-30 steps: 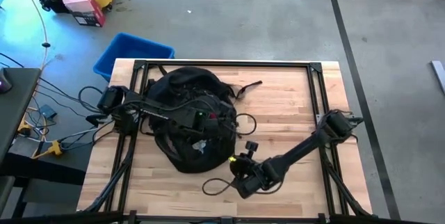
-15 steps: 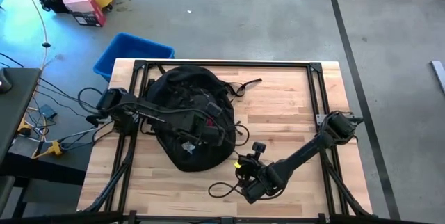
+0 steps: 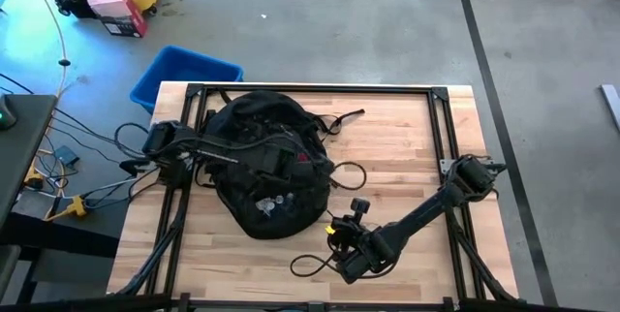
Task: Unpack backpack
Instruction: Close the black backpack
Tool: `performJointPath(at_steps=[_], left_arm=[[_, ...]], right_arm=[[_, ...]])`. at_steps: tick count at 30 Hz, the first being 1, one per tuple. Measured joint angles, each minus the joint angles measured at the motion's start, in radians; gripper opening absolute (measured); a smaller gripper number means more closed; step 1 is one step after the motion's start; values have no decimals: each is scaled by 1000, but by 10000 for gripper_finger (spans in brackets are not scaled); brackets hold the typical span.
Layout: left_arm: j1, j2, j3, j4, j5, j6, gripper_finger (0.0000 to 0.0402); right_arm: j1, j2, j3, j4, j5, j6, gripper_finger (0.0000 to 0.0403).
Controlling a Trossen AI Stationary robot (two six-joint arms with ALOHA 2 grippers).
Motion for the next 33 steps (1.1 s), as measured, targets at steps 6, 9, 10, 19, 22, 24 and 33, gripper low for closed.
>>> performJointPath(at_steps=[6, 9, 10, 19, 22, 24, 33], left_arm=[[32, 122, 46, -2, 94, 1, 223], [51, 184, 96, -52, 136, 8, 223], [57, 205, 112, -68, 145, 10, 223], [75, 330, 210, -123, 263, 63, 193], [67, 338, 211, -132, 261, 99, 118], [66, 338, 211, -144, 255, 106, 48], [69, 227, 203, -218, 146, 74, 1]], right_arm=[[-1, 0, -1, 16, -8, -19, 0], [-1, 0, -1, 17, -8, -19, 0], [-2, 0, -1, 17, -8, -19, 0], [-1, 0, -2, 65, -39, -80, 0], [-1, 0, -2, 68, -49, -87, 0], [0, 0, -2, 68, -54, -87, 0], [18, 0, -2, 142, -36, -93, 0]])
